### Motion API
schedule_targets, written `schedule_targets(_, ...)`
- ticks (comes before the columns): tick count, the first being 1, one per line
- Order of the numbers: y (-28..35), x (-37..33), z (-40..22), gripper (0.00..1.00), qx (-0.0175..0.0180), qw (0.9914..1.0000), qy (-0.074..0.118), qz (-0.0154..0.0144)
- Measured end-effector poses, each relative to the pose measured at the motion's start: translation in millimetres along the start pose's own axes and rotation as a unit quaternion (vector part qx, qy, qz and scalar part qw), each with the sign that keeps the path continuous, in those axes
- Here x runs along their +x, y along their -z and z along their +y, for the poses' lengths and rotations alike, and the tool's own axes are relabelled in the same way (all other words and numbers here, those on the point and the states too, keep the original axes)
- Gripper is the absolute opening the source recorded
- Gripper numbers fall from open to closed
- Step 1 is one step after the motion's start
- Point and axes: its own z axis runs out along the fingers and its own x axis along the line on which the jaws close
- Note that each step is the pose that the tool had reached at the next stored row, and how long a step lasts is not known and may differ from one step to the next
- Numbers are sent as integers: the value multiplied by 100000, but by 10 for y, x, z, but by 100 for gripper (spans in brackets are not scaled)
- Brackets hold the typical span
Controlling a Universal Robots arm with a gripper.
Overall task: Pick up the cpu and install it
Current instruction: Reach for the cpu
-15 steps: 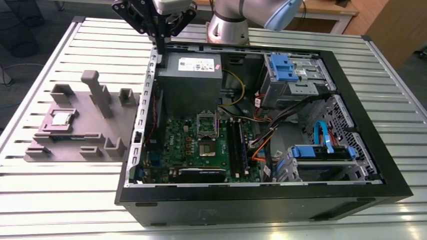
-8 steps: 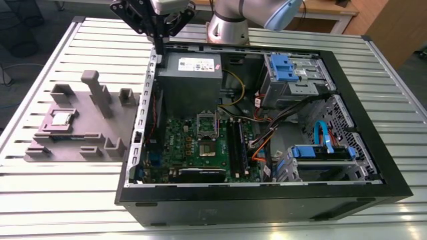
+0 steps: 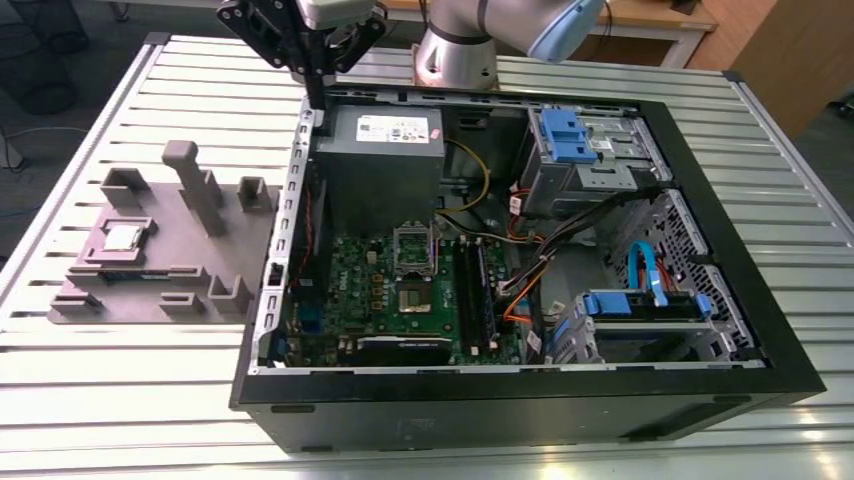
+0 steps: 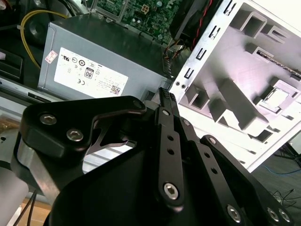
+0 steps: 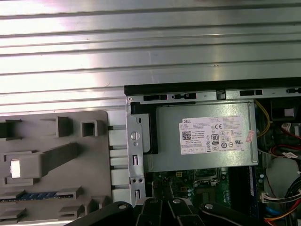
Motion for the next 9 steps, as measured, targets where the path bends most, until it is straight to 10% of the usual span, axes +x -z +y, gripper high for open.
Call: schedule_targets(9,-4,35,-3,10,0,100000,1,14)
